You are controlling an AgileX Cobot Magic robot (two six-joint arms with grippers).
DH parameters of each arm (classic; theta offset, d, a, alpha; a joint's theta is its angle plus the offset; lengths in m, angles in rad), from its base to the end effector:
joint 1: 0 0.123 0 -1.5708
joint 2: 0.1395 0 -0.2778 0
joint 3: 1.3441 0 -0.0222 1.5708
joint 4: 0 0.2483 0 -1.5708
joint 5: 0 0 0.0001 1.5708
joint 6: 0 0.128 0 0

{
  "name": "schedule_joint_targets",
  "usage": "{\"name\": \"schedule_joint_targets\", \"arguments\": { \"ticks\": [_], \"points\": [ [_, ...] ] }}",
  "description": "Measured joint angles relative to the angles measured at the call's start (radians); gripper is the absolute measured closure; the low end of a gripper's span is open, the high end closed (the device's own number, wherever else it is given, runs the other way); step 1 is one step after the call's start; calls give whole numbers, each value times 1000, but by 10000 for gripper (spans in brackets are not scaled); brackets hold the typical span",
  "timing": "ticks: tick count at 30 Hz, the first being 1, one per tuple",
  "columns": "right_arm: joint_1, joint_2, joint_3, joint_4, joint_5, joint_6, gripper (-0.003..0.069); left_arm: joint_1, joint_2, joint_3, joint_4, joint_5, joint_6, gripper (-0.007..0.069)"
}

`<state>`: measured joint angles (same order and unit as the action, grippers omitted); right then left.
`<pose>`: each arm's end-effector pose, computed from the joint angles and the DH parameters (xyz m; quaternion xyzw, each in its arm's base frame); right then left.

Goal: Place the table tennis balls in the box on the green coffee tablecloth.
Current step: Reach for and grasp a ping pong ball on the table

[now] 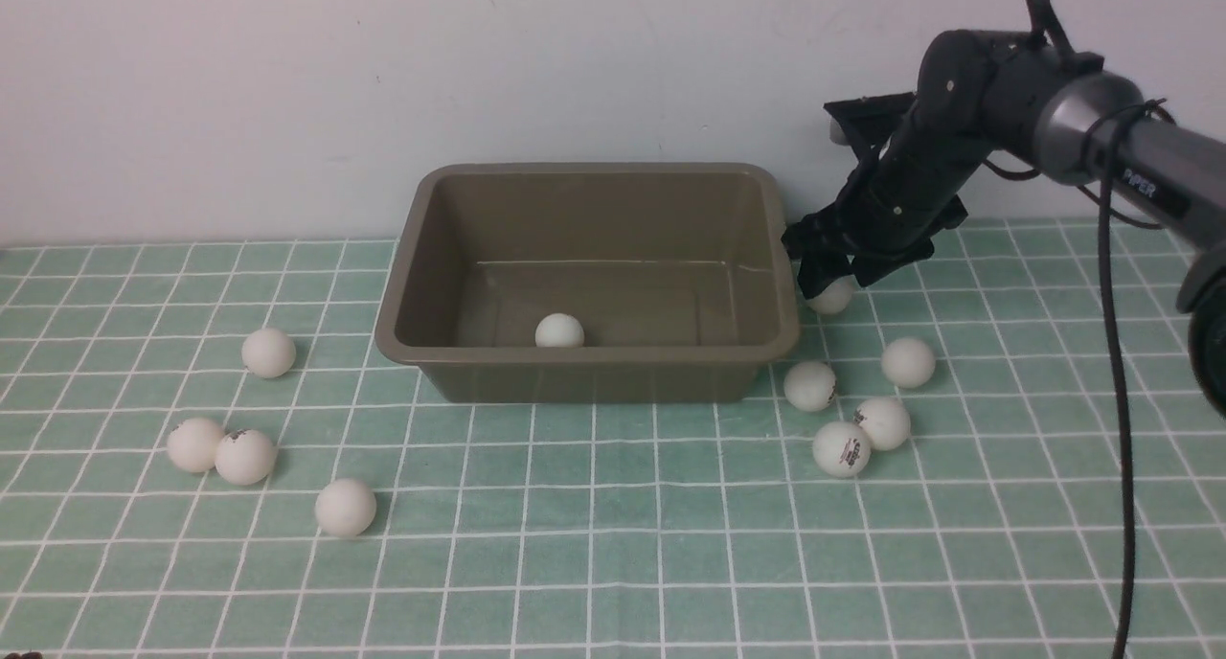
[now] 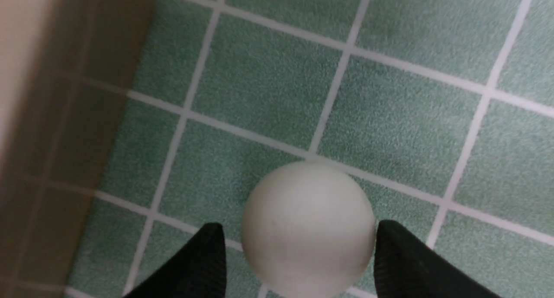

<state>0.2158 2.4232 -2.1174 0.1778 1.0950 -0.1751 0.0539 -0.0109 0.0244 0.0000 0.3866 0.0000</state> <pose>0.4964 0.1294 0.1207 -0.1622 0.9749 0.0861 0.1260 0.0921 0.0050 0.1596 -0.0218 0.8084 0.0158 0.5881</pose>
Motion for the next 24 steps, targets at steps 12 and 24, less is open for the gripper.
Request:
{"name": "schedule_joint_targets", "arguments": {
  "ticks": [12, 24],
  "points": [
    [0, 10, 0, 0, -8, 1, 303, 0, 0, 0, 0, 0, 0, 629],
    [0, 10, -95, -4, 64, 0, 303, 0, 0, 0, 0, 0, 0, 629]
  ]
}}
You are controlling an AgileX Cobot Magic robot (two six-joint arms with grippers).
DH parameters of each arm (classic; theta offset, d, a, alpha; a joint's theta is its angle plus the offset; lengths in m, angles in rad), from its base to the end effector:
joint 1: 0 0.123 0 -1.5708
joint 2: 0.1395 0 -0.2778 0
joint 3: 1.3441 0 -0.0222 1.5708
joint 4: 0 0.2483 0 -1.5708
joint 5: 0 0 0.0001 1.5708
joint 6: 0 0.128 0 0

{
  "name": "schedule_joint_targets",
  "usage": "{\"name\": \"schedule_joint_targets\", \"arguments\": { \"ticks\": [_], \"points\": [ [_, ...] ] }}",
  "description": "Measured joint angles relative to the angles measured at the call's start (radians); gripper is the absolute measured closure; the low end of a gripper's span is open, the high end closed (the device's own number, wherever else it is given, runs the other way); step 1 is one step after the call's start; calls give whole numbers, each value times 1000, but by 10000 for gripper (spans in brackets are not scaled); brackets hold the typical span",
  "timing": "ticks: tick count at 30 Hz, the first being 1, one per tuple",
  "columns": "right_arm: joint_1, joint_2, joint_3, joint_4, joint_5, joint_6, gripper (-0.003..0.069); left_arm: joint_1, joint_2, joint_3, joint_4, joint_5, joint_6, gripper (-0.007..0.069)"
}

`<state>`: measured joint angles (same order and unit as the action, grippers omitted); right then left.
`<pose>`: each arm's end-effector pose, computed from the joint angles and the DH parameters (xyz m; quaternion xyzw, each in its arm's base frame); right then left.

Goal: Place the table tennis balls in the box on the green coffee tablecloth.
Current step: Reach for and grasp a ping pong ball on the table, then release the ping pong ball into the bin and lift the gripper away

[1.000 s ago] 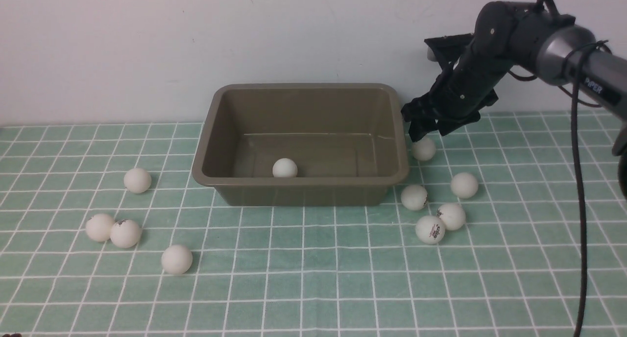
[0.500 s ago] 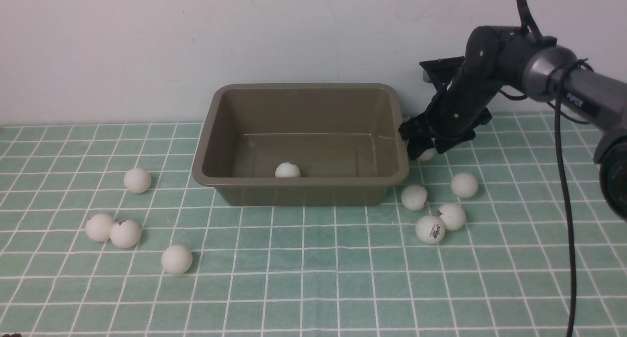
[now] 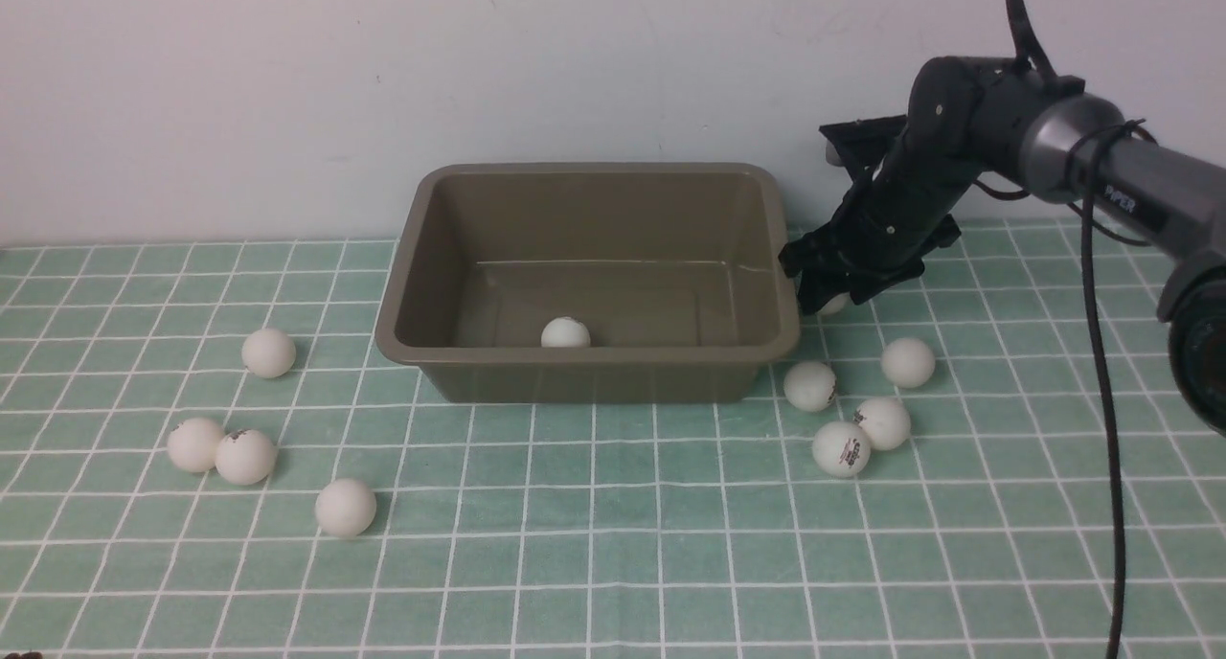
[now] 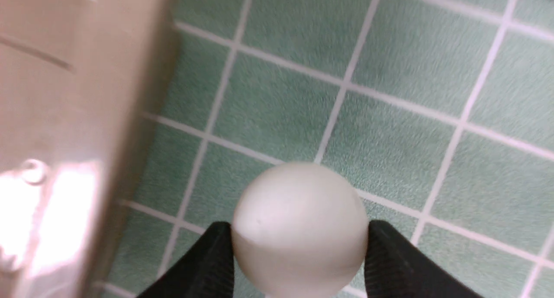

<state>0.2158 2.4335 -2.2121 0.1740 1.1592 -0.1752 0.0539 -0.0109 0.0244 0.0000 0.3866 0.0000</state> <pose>0.5019 0.1308 0.1400 -0.1687 0.9724 0.0864 0.1360 0.0921 0.0050 0.1596 -0.0218 0.8084 0.0158 0.5881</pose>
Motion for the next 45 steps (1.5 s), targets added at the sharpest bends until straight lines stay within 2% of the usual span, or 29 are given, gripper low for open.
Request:
{"name": "schedule_joint_targets", "arguments": {
  "ticks": [5, 13, 20, 35, 45],
  "points": [
    [0, 0, -96, -1, 72, 0, 303, 0, 0, 0, 0, 0, 0, 629],
    [0, -9, -202, -1, 86, 18, 303, 0, 0, 0, 0, 0, 0, 629],
    [23, -34, -211, 27, 91, 20, 303, 0, 0, 0, 0, 0, 0, 629],
    [158, -21, -213, 100, 94, -26, 303, -1, 0, 0, 0, 0, 0, 629],
    [165, 73, -213, 145, 94, -70, 303, -1, 0, 0, 0, 0, 0, 629]
  ]
}}
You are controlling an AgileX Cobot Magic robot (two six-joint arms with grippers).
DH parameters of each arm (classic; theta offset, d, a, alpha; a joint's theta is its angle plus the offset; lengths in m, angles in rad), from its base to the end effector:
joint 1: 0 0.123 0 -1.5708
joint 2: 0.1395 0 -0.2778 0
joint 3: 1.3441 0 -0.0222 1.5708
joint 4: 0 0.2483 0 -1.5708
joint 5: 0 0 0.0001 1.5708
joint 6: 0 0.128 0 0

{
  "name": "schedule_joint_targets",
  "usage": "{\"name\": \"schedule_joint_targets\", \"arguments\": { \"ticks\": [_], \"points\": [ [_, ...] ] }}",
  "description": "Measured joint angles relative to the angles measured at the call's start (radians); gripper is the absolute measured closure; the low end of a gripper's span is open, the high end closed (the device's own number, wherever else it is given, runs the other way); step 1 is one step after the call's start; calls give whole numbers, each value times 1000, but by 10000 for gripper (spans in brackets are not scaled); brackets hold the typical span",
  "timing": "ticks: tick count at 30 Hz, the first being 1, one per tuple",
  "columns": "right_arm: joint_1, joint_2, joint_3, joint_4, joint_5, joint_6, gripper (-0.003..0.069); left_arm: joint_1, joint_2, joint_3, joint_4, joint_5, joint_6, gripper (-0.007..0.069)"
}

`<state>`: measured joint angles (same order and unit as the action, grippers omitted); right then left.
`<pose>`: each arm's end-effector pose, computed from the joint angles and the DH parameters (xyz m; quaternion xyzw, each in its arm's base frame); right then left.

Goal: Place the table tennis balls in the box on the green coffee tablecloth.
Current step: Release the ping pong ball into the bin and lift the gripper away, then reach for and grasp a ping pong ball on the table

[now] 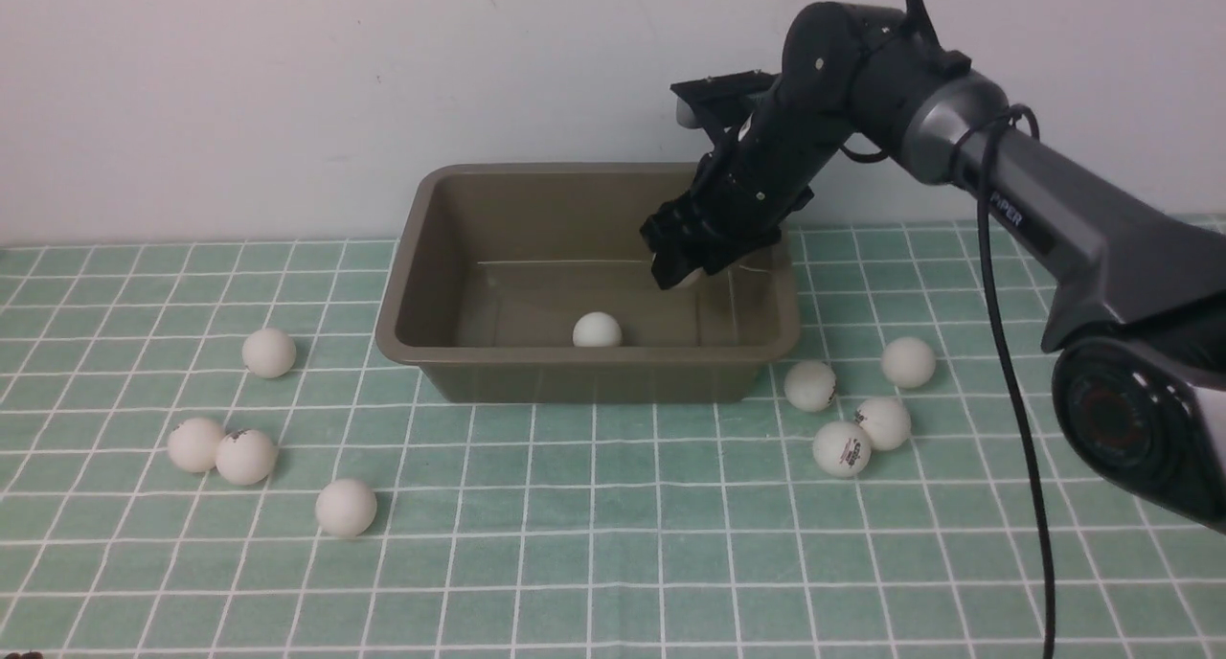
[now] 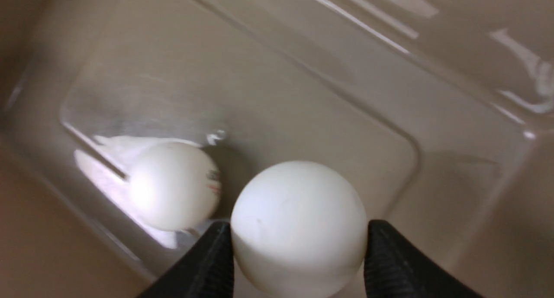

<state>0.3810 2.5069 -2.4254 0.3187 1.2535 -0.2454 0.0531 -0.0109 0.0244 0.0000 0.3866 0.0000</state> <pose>0.4807 0.2336 0.1633 -0.2768 0.9347 0.1671 0.1478 0.0921 0.0049 0.1596 -0.0215 0.8084 0.0156 0.5881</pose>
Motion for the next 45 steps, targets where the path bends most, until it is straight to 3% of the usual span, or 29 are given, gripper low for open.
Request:
{"name": "schedule_joint_targets", "arguments": {
  "ticks": [5, 15, 24, 31, 40, 45],
  "points": [
    [1, 2, 0, 48, 0, -16, 297, 0, 0, 0, 0, 0, 0, 629],
    [1, 2, 0, 49, 0, -22, 195, 0, 0, 0, 0, 0, 0, 629],
    [-43, -146, 3, -60, 1, 59, 193, 0, 0, 0, 0, 0, 0, 629],
    [-130, -339, 65, -85, 0, 87, 193, 0, 0, 0, 0, 0, 0, 629],
    [-349, -807, 388, -93, 9, 92, 193, 0, 0, 0, 0, 0, 0, 629],
    [-367, -956, 568, -97, 14, 90, 193, 0, 0, 0, 0, 0, 0, 629]
  ]
}}
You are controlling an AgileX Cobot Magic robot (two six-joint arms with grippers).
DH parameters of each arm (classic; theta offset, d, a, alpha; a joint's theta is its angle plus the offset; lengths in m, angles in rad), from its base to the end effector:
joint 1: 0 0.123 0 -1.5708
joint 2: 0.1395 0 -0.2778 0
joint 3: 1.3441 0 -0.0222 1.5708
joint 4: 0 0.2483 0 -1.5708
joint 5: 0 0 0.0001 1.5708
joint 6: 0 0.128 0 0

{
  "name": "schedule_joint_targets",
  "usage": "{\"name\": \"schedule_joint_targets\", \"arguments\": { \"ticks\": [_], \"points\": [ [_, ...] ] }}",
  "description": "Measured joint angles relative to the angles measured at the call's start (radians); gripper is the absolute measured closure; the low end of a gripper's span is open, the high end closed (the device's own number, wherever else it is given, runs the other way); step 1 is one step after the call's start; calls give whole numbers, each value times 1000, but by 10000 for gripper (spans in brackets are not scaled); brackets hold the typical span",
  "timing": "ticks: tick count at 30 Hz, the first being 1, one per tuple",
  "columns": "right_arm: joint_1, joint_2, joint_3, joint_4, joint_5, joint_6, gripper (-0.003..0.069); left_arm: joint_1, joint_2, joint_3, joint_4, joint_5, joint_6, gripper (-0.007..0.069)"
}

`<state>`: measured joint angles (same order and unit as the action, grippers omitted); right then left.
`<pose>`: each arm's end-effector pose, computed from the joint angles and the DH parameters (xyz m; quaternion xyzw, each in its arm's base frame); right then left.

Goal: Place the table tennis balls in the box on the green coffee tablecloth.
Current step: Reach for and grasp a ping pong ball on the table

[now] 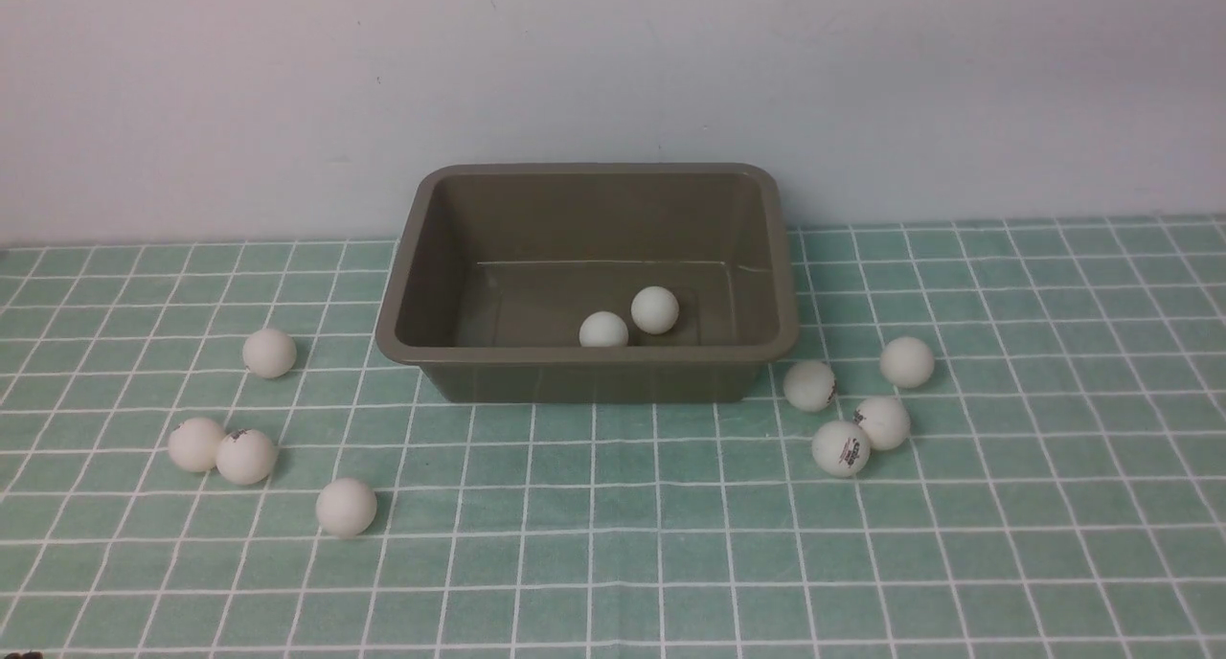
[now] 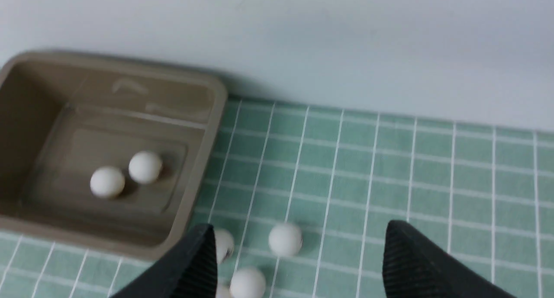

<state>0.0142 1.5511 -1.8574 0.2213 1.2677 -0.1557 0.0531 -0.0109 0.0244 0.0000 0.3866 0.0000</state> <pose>0.3345 0.0316 0.4190 -0.0842 0.9304 0.0861 0.3462 0.0921 0.0049 0.1596 -0.0215 0.8084 0.0156 0.5881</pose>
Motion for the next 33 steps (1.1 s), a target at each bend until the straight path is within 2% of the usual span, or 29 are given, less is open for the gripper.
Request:
{"name": "schedule_joint_targets", "arguments": {
  "ticks": [6, 10, 12, 13, 19, 33],
  "points": [
    [26, -102, 215, 6, -2, -12, 193, 0, 0, 0, 0, 0, 0, 629],
    [45, -109, 347, 6, -62, -19, 193, 0, 0, 0, 0, 0, 0, 629],
    [60, -104, 458, 6, -198, -23, 193, 0, 0, 0, 0, 0, 0, 629],
    [67, -87, 537, 6, -324, -28, 193, 0, 0, 0, 0, 0, 0, 629],
    [69, 30, 604, 8, -469, -42, 193, 0, 0, 0, 0, 0, 0, 629],
    [69, 316, 549, 31, -530, -54, 193, -1, 0, 0, 0, 0, 0, 629]
  ]
}}
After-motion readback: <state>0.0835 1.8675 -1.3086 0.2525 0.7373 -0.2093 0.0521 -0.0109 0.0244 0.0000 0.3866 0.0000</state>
